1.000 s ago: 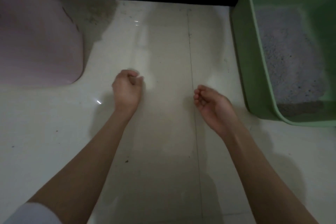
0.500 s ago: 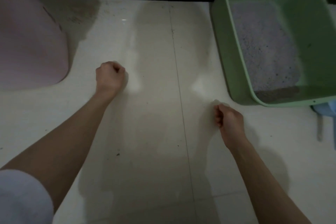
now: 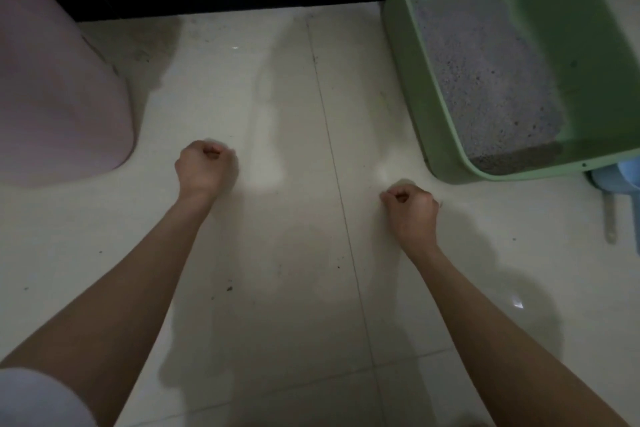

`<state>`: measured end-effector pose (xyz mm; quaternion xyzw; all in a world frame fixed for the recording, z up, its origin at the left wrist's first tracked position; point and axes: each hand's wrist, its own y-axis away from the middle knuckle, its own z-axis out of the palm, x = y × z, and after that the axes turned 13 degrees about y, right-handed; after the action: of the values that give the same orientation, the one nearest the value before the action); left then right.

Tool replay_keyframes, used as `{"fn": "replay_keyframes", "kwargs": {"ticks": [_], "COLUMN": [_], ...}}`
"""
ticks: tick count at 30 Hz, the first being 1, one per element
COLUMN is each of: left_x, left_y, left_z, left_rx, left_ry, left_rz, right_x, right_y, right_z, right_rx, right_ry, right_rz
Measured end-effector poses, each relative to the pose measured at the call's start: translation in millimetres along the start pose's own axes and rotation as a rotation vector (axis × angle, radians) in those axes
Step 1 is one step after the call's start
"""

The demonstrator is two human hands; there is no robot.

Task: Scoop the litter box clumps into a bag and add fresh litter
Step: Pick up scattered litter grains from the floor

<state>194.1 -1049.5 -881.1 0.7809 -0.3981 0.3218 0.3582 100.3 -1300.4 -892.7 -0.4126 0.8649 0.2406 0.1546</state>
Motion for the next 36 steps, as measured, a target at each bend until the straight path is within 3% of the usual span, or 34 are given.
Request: {"fn": "replay_keyframes", "kwargs": {"ticks": [4,6,8,12,15,22,28,30,33,36], "left_x": [-3,-5,-8,-9,-7,1,4,1,-17,-35], "left_y": [-2,-4,-7,-18,-27,-37,-33,-25,-13,2], "left_z": [0,3,4,6,10,15,13,12,2,-24], "left_rx": [-0.012,-0.009,-0.011,-0.017,-0.022,-0.045,-0.098,-0.091,-0.094,-0.237], "left_ry": [-0.005,-0.006,0.006,0.009,-0.011,-0.068,-0.104,0.021,0.403,0.765], "left_rz": [0.003,0.012,0.019,0.083,0.142,0.157,0.128,0.078,-0.14,-0.323], "right_x": [0,5,12,15,14,12,-1,-4,-10,-12], "right_y": [-1,1,2,4,3,-1,-7,-10,-12,-14], "right_z": [-2,-4,-6,-18,-22,-15,-5,-2,-1,-2], "right_rx": [-0.048,-0.034,-0.036,-0.323,-0.409,-0.288,-0.139,-0.119,-0.11,-0.125], "right_ry": [0.034,-0.086,-0.387,-1.163,-1.292,-0.932,0.002,0.106,0.186,0.238], "right_rz": [-0.026,0.002,0.129,0.491,0.513,0.287,-0.018,-0.067,-0.09,-0.093]}}
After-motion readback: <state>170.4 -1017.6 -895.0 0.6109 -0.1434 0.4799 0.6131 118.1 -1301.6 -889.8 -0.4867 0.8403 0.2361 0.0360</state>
